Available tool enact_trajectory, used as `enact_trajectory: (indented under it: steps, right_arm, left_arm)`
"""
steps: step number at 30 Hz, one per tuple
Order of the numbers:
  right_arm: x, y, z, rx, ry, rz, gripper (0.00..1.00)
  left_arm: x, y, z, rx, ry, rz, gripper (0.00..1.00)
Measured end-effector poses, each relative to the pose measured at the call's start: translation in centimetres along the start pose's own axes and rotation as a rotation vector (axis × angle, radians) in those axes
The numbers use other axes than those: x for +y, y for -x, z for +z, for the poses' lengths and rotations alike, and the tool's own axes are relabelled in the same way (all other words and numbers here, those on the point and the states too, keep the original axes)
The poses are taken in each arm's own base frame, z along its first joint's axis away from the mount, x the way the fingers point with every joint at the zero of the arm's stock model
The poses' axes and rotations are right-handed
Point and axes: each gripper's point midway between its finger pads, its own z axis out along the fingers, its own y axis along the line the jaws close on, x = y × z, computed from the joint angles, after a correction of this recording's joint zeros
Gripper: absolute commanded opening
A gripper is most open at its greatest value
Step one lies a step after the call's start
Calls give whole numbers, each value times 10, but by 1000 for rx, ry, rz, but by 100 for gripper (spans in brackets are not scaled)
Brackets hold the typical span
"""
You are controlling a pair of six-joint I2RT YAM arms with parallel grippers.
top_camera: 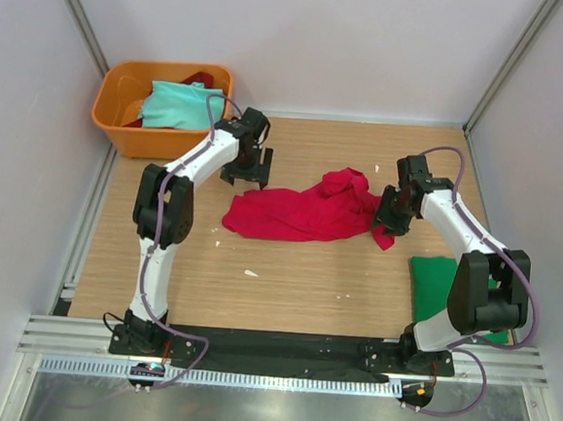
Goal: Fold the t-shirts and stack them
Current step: Flatten the tshirt out
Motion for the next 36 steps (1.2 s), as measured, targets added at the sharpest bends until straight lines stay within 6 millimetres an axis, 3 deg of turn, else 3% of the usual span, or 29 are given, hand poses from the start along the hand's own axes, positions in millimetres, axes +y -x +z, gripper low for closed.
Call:
enact_trajectory:
  steps: [4, 6, 12, 16, 24, 27, 30, 34, 36]
  right_arm:
    - [-9, 0, 12, 6, -41, -14, 44]
    - [-11, 1, 22, 13, -57, -22, 49]
    - [-18, -2, 52, 60, -86, -46, 52]
    - [-19, -1, 62, 69, -89, -59, 50]
    - [-17, 10, 70, 46, -93, -73, 33]
    - [-22, 14, 74, 33, -118, -84, 11]
    - [-25, 16, 77, 33, -137, -89, 2]
    - [-25, 23, 72, 19, -157, -85, 1]
    - [-23, 30, 65, 6, -172, -67, 1]
  left_arm:
    - [20, 5, 14, 19, 6, -14, 82]
    - [22, 4, 20, 34, -10, -8, 82]
    - [4, -6, 44, 86, -94, 23, 82]
    - [-7, -2, 44, 83, -148, 27, 79]
    - [-21, -2, 47, 97, -225, 10, 28]
    - [-24, -3, 47, 103, -237, -3, 2]
    - [-25, -3, 47, 104, -240, -8, 0]
    - [-23, 0, 41, 91, -227, -12, 0]
    - [-20, 8, 28, 59, -220, -23, 0]
